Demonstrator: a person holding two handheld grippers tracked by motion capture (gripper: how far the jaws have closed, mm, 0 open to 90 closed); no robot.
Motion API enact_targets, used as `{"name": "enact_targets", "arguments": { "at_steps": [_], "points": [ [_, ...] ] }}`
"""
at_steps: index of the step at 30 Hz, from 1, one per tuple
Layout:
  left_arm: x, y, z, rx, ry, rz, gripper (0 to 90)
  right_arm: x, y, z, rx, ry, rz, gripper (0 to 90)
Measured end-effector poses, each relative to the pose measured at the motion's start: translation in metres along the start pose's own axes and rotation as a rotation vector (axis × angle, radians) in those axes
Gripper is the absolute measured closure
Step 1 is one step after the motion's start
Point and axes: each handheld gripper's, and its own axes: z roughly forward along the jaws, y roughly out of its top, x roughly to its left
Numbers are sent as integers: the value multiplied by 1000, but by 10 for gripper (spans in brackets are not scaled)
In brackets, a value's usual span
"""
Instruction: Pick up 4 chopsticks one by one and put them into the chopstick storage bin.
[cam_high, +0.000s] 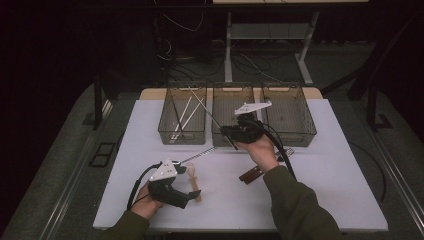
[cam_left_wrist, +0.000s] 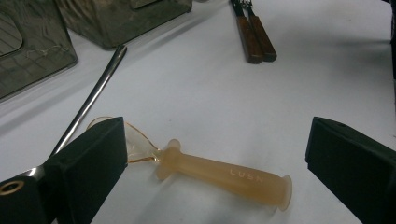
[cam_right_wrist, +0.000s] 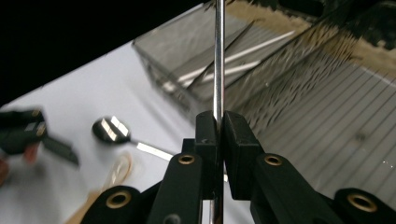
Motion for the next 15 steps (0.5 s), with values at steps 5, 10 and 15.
{"name": "enact_targets", "arguments": {
  "at_steps": [5,10,15],
  "points": [
    [0,0,0,-3,-2,4,40,-3,18,16,-24,-27,23,849],
    [0,1,0,-5,-2,9,40,-3,37,36,-19,-49,28,849],
    [0,1,-1,-6,-4,19,40,0,57,57,-12,-70,33,849]
  ]
}}
